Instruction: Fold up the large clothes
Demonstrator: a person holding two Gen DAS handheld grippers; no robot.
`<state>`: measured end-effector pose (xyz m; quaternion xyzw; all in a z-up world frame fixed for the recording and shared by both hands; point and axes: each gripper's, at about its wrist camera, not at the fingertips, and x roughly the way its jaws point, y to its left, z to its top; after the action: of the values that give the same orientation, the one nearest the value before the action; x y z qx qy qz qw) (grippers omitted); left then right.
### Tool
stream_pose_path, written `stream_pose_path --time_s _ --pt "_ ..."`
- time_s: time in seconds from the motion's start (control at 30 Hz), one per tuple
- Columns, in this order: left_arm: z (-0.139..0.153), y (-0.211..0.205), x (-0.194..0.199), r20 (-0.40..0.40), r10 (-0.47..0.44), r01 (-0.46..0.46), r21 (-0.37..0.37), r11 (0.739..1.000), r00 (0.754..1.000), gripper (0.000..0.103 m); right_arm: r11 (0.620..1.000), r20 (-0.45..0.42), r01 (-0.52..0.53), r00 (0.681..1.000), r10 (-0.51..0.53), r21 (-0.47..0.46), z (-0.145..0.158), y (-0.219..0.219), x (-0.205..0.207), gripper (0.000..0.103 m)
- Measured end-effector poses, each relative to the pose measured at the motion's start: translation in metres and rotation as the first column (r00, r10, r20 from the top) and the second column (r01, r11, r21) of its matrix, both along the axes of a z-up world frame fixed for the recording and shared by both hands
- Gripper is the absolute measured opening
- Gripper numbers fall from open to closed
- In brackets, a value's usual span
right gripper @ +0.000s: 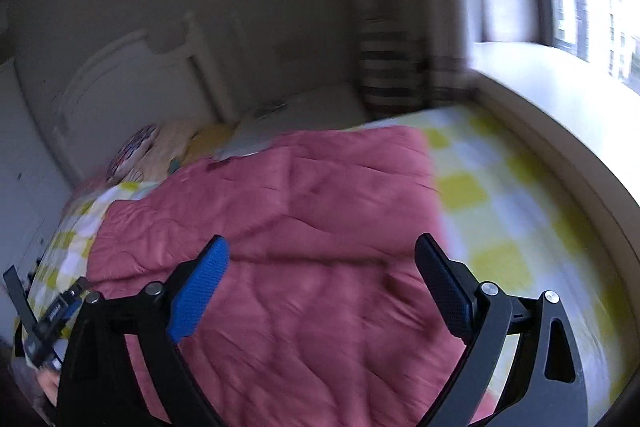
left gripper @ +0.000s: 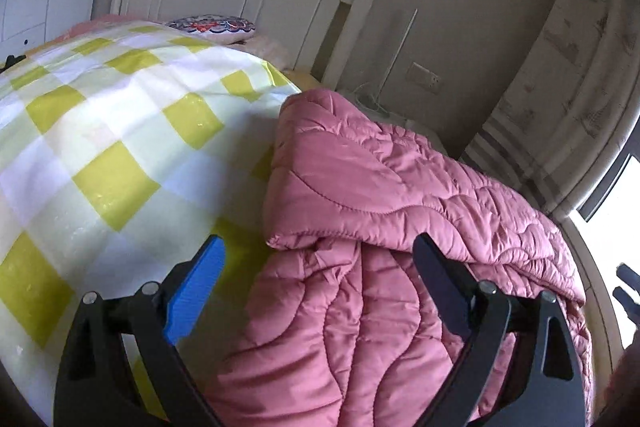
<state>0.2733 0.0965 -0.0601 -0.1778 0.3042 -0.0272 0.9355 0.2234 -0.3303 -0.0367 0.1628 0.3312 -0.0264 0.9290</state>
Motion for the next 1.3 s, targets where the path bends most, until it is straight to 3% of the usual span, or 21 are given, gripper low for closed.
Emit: stream_pose_path --time_s 0.17,0.27,0.3,0.33,0.37,0.43,0.53,0.63,0.73,0.8,0.83,0.87,0.93,1.0,1.07,1.13,1.23,1.3 --pt "-0.009 0.018 0.001 -0.030 0.042 -0.044 -0.073 0.996 0.999 0.095 0.976 -0.136 0.024 0.991 0.005 0.214 -0.041 0.001 0.086 0.091" --pt "-0.016 0.023 0.007 -0.065 0.042 -0.049 -0.110 0.993 0.997 0.095 0.978 -0.171 0.023 0.985 0.013 0.206 -0.059 0.014 0.105 0.087" --pt "-0.017 0.023 0.008 -0.072 0.039 -0.047 -0.115 0.992 0.997 0.095 0.983 -0.155 -0.002 0.987 0.032 0.186 -0.058 0.021 0.106 0.071" --pt "-0.019 0.023 0.008 -0.074 0.035 -0.043 -0.117 0.992 0.997 0.095 0.986 -0.129 -0.038 0.990 0.060 0.165 -0.056 0.028 0.104 0.045" --pt "-0.019 0.022 0.009 -0.074 0.029 -0.038 -0.117 0.992 0.997 0.095 0.988 -0.114 -0.038 0.992 0.055 0.150 -0.054 0.031 0.099 0.030" --pt "-0.018 0.021 0.008 -0.067 0.027 -0.035 -0.114 0.993 0.997 0.095 0.988 -0.038 -0.036 0.998 0.042 0.153 -0.043 0.030 0.081 0.015" --pt "-0.017 0.021 0.006 -0.057 0.035 -0.041 -0.110 0.993 0.998 0.097 0.987 0.018 0.009 1.000 -0.011 0.158 -0.027 0.022 0.049 0.014" --pt "-0.017 0.021 0.007 -0.059 0.039 -0.045 -0.109 0.993 0.997 0.097 0.985 -0.011 0.093 0.996 -0.092 0.145 -0.033 0.010 0.025 0.014" --pt "-0.017 0.021 0.009 -0.068 0.041 -0.049 -0.110 0.993 0.997 0.097 0.991 -0.133 0.107 0.987 -0.096 0.082 -0.059 0.007 0.027 0.015" --pt "-0.019 0.020 0.010 -0.078 0.045 -0.053 -0.109 0.993 0.996 0.098 0.989 -0.179 0.116 0.979 -0.099 0.086 -0.071 0.007 0.028 0.025" --pt "-0.019 0.021 0.010 -0.080 0.048 -0.057 -0.110 0.992 0.996 0.098 0.987 -0.181 0.135 0.976 -0.118 0.084 -0.068 0.006 0.025 0.036" --pt "-0.020 0.022 0.009 -0.081 0.053 -0.062 -0.113 0.992 0.995 0.098 0.984 -0.176 0.169 0.972 -0.157 0.057 -0.058 0.008 0.019 0.060" --pt "-0.020 0.022 0.009 -0.084 0.058 -0.067 -0.115 0.991 0.995 0.098 0.978 -0.055 0.204 0.977 -0.206 -0.045 -0.028 0.022 0.007 0.084" --pt "-0.020 0.022 0.010 -0.089 0.053 -0.063 -0.109 0.992 0.995 0.098 0.975 0.039 0.172 0.985 -0.169 -0.140 -0.013 0.044 0.004 0.084" --pt "-0.018 0.020 0.011 -0.087 0.047 -0.056 -0.103 0.993 0.995 0.098 0.963 0.067 0.087 0.995 -0.072 -0.257 -0.006 0.073 0.011 0.084" --pt "-0.018 0.019 0.011 -0.089 0.046 -0.055 -0.102 0.993 0.995 0.098 0.953 -0.001 -0.020 1.000 0.021 -0.302 -0.020 0.094 0.029 0.084" --pt "-0.021 0.021 0.012 -0.107 0.050 -0.062 -0.110 0.992 0.993 0.098 0.944 -0.239 -0.136 0.969 0.063 -0.302 -0.073 0.103 0.061 0.083" --pt "-0.022 0.022 0.014 -0.120 0.053 -0.066 -0.112 0.991 0.991 0.098 0.951 -0.206 -0.112 0.977 0.053 -0.288 -0.067 0.098 0.057 0.084"
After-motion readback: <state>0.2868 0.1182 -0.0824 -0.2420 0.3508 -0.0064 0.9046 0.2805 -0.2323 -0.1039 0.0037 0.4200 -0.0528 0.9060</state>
